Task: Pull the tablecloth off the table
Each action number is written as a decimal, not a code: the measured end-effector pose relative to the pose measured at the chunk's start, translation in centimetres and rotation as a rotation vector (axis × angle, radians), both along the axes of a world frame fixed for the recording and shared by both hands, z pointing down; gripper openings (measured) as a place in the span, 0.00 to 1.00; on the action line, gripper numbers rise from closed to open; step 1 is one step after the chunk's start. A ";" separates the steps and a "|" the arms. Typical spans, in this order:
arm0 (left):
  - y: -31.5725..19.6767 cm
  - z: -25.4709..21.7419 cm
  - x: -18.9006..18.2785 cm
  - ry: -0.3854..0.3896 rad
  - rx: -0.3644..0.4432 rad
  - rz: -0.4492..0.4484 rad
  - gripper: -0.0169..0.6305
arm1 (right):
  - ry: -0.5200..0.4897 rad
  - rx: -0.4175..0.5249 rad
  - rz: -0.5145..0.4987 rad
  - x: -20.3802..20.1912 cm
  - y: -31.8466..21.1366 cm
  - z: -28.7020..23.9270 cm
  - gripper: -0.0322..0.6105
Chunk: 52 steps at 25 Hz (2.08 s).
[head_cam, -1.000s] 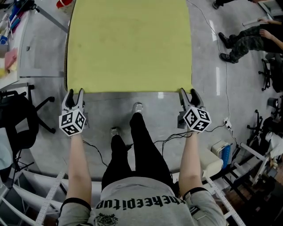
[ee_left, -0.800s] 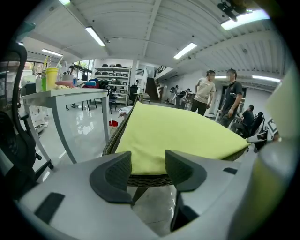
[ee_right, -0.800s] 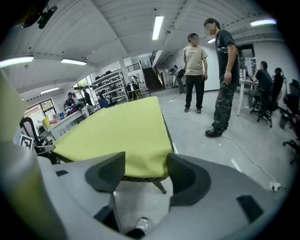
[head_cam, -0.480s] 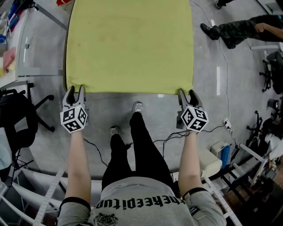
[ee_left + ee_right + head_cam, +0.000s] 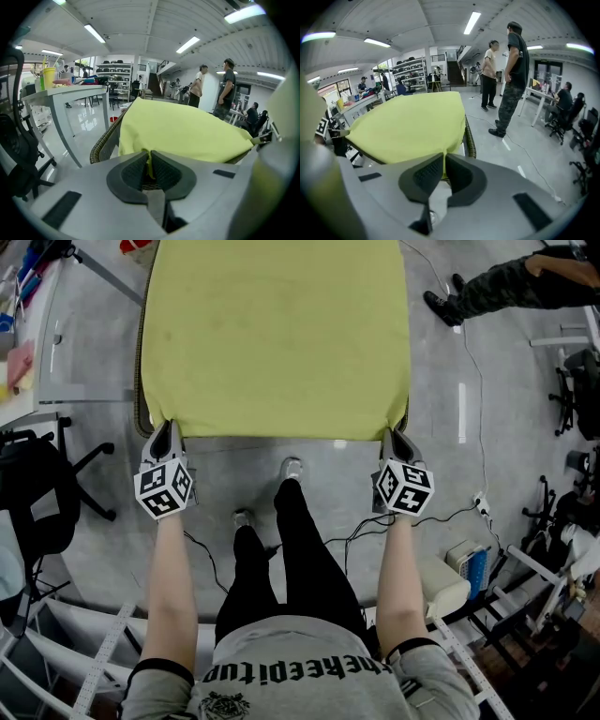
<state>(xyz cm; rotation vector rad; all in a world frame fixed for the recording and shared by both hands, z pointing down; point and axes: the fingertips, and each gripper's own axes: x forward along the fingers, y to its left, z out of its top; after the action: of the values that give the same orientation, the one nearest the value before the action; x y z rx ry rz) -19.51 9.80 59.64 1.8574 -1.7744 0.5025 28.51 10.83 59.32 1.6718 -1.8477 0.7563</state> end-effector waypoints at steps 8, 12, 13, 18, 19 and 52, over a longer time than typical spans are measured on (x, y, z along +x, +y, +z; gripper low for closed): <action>1.3 -0.7 0.1 0.031 -0.035 0.053 0.07 | -0.104 0.066 0.043 0.5 0.4 -2.7 0.08; 2.8 -1.8 0.3 0.038 -0.017 0.068 0.07 | -0.114 0.100 0.044 0.4 1.1 -4.6 0.08; 3.1 -2.1 0.3 0.041 -0.011 0.069 0.07 | -0.114 0.107 0.040 0.3 1.4 -5.0 0.08; 4.9 -4.2 -0.3 0.046 0.028 0.079 0.07 | -0.111 0.132 0.020 -0.4 3.5 -6.7 0.08; 5.3 -4.7 -0.5 0.047 0.035 0.082 0.07 | -0.111 0.136 0.018 -0.5 4.0 -7.1 0.08; 3.6 -19.4 -2.5 0.040 0.326 0.167 0.07 | -0.118 0.440 -0.033 -2.6 3.6 -21.1 0.08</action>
<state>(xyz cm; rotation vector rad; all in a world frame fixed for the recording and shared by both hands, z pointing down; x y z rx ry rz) -22.05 13.41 40.26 2.2340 -1.7663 0.2423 25.87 14.48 38.20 1.8843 -2.2419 0.4627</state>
